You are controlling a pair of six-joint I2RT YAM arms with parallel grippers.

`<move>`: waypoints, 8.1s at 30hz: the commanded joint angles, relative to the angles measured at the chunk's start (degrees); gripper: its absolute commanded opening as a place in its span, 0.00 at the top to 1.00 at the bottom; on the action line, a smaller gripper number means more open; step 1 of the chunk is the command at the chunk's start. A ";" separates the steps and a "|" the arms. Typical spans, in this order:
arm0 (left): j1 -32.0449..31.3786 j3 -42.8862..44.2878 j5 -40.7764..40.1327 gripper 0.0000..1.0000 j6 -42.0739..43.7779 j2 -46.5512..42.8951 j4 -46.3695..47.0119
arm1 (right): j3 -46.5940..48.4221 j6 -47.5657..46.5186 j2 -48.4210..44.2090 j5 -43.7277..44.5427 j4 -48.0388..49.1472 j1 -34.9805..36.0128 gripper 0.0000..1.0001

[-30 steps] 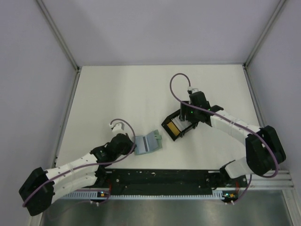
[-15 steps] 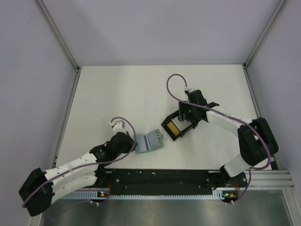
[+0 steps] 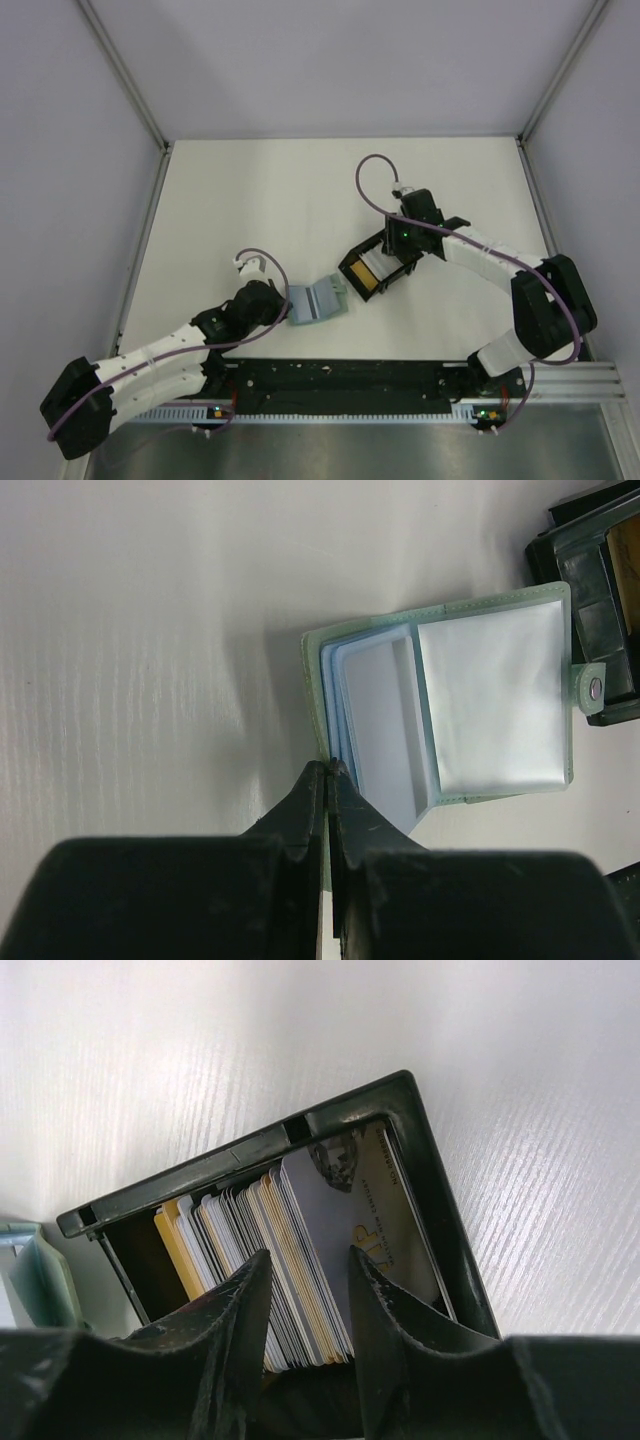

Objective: Put the credit cards into the card holder
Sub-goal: Pick up the credit card from the storage box.

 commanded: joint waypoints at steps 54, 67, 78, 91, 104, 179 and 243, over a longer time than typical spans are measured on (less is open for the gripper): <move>1.02 1.62 0.24 1.00 1.47 0.39 2.96 | 2.42 -0.68 2.02 -4.43 1.32 -2.59 0.84; 1.02 1.36 0.50 1.00 1.38 0.30 3.13 | 2.69 -1.02 -0.71 -2.77 0.53 -2.68 0.96; 1.10 1.54 0.50 1.00 1.38 0.83 3.92 | 3.83 -3.75 2.36 -2.40 -2.19 -2.68 0.83; 1.46 1.71 0.94 1.00 1.82 1.79 4.80 | 3.92 -2.96 3.33 -3.54 -2.11 -2.42 0.74; 1.46 1.45 1.29 1.00 1.73 1.71 5.16 | 3.30 -1.73 6.41 -5.92 -0.61 -2.42 0.56; 2.16 1.19 2.35 1.00 2.17 2.67 6.47 | 5.32 -2.43 1.83 -2.94 -2.89 -2.42 0.91; 2.42 0.48 2.88 1.00 2.61 1.71 6.30 | -2.57 15.56 -12.14 -25.92 12.63 -8.39 1.00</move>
